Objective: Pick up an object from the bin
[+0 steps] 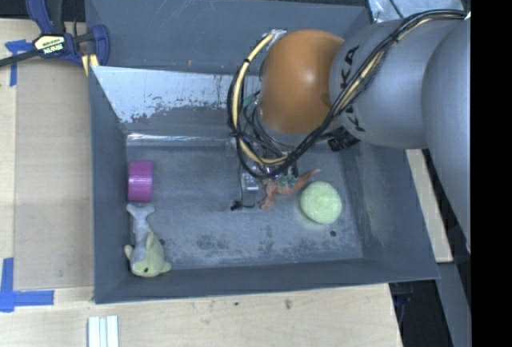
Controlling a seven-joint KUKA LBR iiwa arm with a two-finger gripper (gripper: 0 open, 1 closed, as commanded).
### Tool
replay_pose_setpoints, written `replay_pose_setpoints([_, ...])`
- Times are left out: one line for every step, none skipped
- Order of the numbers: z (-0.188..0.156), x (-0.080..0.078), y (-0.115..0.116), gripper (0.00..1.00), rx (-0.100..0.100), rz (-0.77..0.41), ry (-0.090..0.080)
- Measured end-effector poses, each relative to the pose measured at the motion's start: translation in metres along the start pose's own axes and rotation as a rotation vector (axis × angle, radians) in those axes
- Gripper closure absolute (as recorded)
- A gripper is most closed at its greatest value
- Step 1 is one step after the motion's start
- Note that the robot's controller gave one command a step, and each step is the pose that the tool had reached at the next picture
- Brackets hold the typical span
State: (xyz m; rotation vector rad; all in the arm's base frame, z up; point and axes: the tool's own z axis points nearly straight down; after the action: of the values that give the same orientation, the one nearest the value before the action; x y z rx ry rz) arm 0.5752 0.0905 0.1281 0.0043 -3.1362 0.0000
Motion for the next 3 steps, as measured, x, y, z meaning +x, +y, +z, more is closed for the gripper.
replay_pose_setpoints([-0.005, -0.002, 0.0, 0.0, -0.001, 0.003, -0.008])
replay_pose_setpoints([0.02, -0.017, -0.051, 0.0, 0.0, -0.096, -0.008])
replay_pose_setpoints([0.015, -0.011, -0.085, 0.0, 0.001, -0.302, -0.005])
